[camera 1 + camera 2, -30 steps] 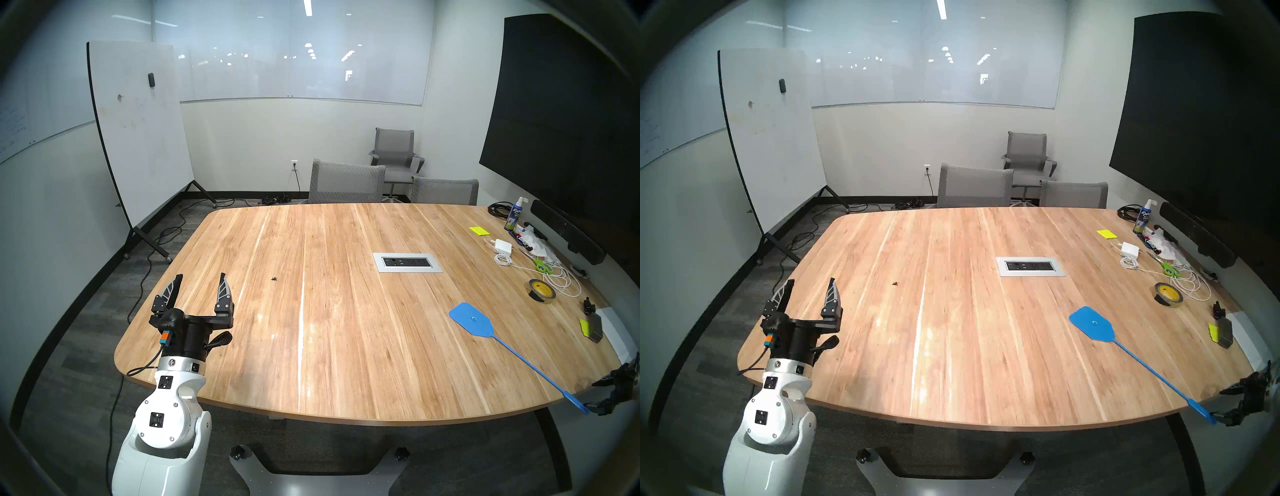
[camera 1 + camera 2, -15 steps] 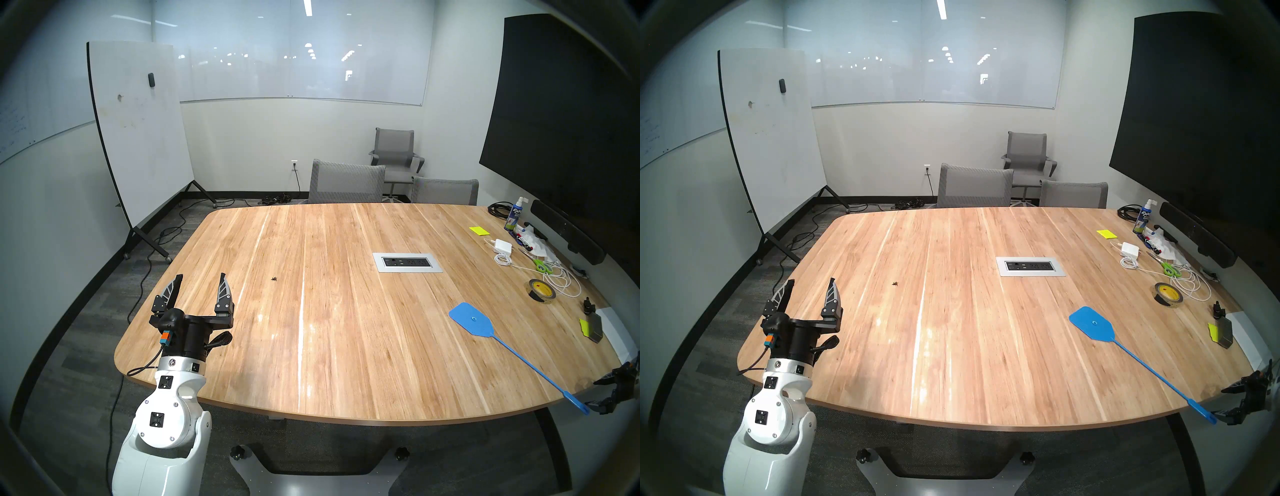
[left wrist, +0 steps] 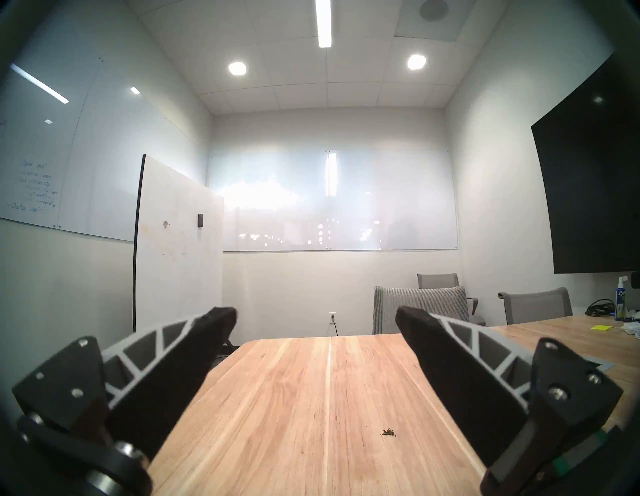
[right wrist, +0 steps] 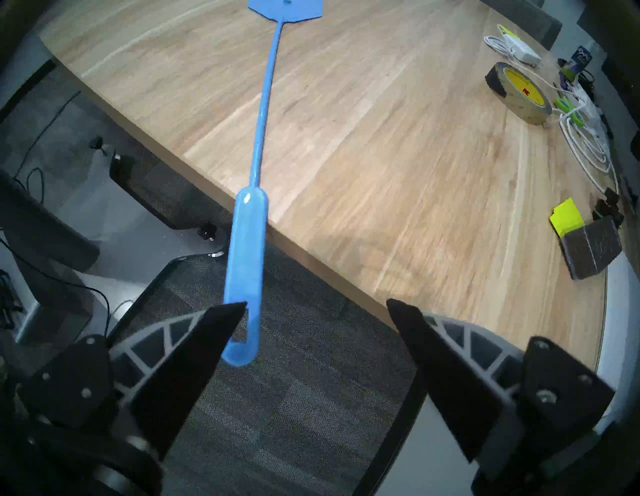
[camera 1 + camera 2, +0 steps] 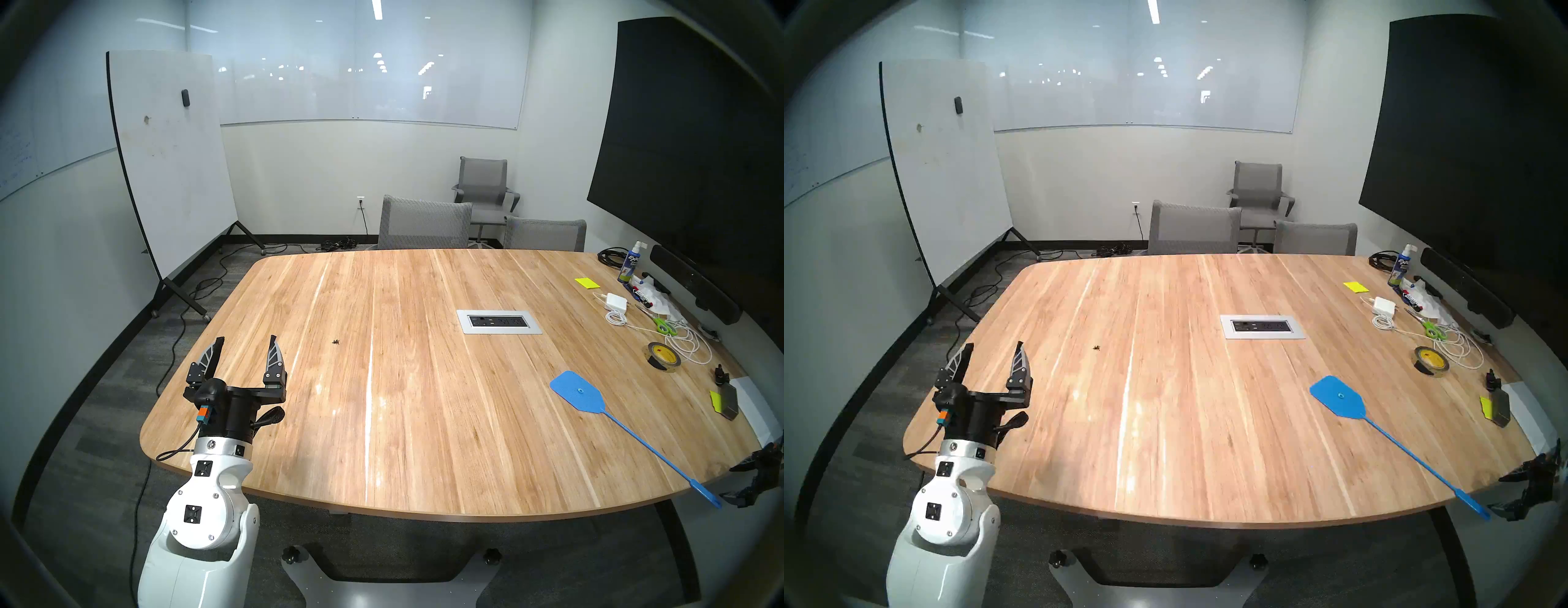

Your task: Swat a bug on table

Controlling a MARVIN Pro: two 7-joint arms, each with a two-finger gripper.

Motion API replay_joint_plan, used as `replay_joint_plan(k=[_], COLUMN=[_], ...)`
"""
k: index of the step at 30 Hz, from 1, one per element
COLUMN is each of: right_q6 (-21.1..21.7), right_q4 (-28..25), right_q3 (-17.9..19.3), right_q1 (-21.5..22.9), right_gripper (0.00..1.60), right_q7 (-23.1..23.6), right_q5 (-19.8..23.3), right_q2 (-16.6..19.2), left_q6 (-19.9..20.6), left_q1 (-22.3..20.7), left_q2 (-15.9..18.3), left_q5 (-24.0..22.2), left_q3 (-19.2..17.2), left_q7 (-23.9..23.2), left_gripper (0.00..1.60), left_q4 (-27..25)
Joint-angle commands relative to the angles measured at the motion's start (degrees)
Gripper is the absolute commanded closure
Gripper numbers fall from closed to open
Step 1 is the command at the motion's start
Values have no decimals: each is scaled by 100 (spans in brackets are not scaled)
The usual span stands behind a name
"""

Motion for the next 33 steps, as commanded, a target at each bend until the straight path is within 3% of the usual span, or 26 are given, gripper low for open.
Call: replay_joint_plan(k=[1,33], right_q6=[69,329], right_q4=[-61,-566], right_q3=[-36,-325], right_q1=[-176,-662], right_gripper=[0,0], right_q7=[539,772], right_q5=[27,139], right_q2=[106,-95], left_q6=[-29,-32], left_q1=[-12,-57], left_q2=[3,0], left_q5=[4,4], left_q3=[5,5], left_q7=[-6,-7], left_gripper=[0,0], left_q4=[-84,-26])
